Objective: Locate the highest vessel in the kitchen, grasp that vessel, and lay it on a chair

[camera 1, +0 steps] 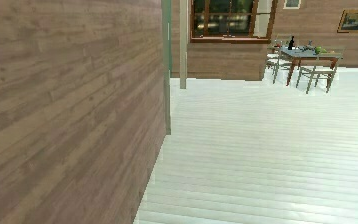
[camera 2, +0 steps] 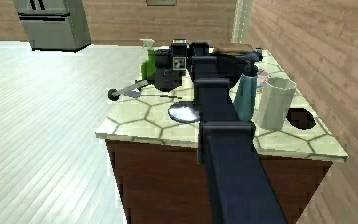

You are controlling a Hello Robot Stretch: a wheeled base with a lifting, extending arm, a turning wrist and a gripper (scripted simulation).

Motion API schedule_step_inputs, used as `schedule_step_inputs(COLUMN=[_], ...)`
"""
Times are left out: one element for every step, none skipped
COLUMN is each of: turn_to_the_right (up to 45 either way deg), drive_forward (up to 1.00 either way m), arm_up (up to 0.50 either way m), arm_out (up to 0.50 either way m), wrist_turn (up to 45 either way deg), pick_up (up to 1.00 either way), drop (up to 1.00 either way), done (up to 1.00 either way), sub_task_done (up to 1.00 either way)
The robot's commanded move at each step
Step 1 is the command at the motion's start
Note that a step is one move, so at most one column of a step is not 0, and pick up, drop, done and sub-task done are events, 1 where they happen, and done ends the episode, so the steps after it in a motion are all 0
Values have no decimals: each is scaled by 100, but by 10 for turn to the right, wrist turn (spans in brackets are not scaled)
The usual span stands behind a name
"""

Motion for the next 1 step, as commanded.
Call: schedule_step_inputs(turn_to_the_right=[0], drive_forward=[0], arm_up=[0], arm_out=[0], wrist_turn=[450], pick_up=[0], drop=[0], done=[0], sub_task_done=[0])
